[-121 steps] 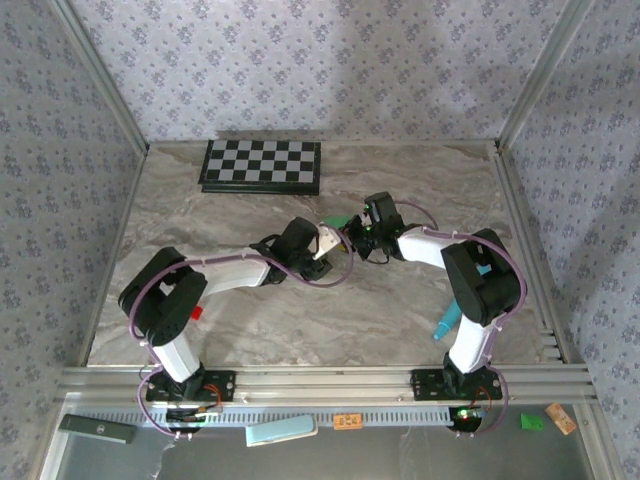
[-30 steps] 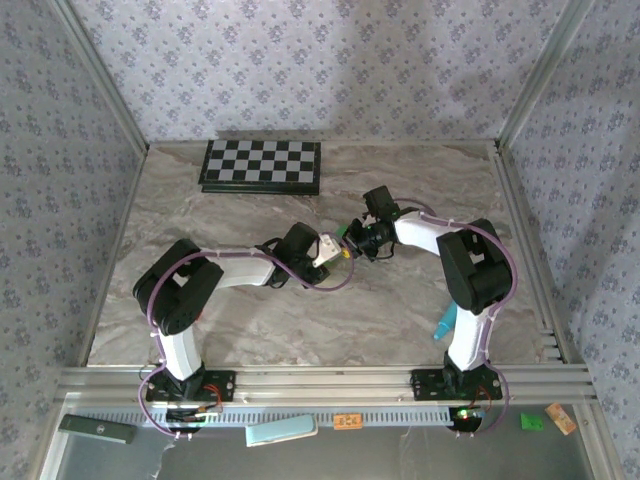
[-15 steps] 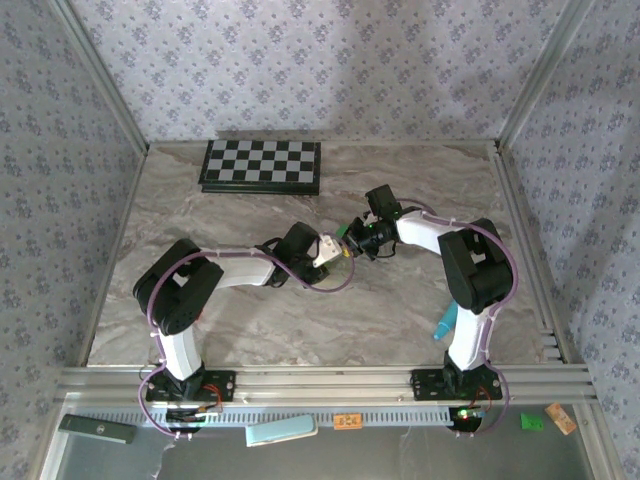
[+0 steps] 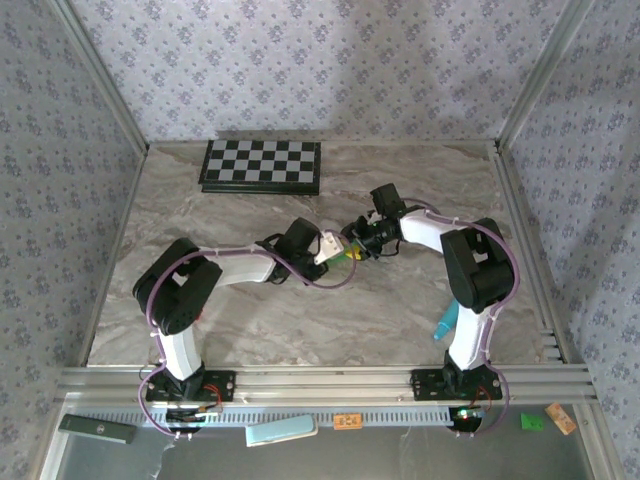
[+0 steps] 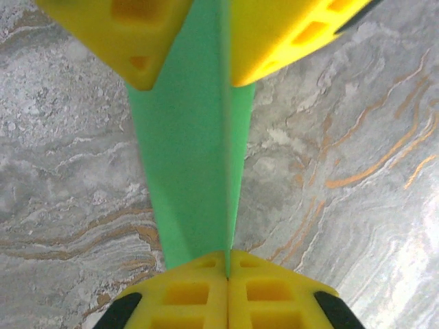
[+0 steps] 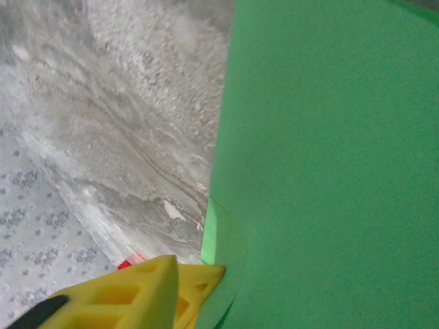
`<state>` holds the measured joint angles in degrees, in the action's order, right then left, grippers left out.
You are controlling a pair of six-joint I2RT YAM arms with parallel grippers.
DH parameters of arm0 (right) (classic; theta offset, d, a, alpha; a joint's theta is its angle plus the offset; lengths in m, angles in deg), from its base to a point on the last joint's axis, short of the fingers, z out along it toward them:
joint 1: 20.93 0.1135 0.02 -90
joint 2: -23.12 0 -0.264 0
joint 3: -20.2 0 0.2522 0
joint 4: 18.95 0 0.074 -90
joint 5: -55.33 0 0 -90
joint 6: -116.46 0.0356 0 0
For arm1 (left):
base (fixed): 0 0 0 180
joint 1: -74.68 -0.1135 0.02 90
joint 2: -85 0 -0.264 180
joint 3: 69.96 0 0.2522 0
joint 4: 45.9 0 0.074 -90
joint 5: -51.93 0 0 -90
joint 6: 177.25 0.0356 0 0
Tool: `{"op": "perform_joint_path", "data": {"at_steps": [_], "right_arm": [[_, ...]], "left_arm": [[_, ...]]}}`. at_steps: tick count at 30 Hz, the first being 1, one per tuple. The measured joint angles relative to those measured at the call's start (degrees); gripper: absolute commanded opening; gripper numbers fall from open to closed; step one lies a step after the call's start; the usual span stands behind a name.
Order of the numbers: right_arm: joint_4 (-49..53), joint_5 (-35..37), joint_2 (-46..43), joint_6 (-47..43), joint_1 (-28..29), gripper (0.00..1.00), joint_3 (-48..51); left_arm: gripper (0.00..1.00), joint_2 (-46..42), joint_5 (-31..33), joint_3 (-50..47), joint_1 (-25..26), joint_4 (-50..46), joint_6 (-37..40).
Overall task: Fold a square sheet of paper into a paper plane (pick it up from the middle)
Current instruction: Fold the wing for the fifth time at the center of the table.
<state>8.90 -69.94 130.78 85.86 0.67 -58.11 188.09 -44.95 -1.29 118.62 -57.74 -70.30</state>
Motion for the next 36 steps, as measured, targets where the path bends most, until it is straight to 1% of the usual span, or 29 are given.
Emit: {"op": "perform_joint_path", "data": {"at_steps": [3, 5, 9, 12, 19, 25, 31, 36], "right_arm": [[0.74, 0.44, -0.17, -1.25, -0.98, 0.55, 0.00], [1.40, 1.18, -0.63, -2.60, -1.81, 0.60, 0.00], [2.27, 2.75, -2.69, -5.42, -3.87, 0.65, 0.07], [2.01, 4.22, -5.29, -7.85, -5.81, 0.66, 0.74], [-2.36, 7.52, -12.52, -11.50, -9.75, 0.66, 7.54], [-8.07, 8.57, -15.63, -12.79, -11.28, 0.65, 14.03], [-13.11, 8.13, -16.15, -13.88, -11.43, 0.60, 17.62], [-15.65, 7.80, -16.15, -15.39, -9.97, 0.56, 18.25]], "left_arm": [[0.00, 0.15, -1.18, 1.62, -0.44, -2.25, -0.72], [0.00, 0.33, -1.86, 2.99, -0.70, -4.24, -1.57], [0.00, 0.70, -3.39, 5.70, -1.22, -7.72, -3.91], [0.00, 1.38, -4.55, 7.32, -1.62, -10.01, -6.32], [0.00, 3.52, -10.36, 10.29, -3.08, -14.38, -14.40], [0.00, 5.33, -16.00, 12.76, -3.89, -15.56, -22.29], [0.00, 7.37, -19.58, 13.94, -4.42, -15.41, -28.83], [0.00, 9.01, -22.29, 14.03, -4.92, -14.97, -34.25]]}}
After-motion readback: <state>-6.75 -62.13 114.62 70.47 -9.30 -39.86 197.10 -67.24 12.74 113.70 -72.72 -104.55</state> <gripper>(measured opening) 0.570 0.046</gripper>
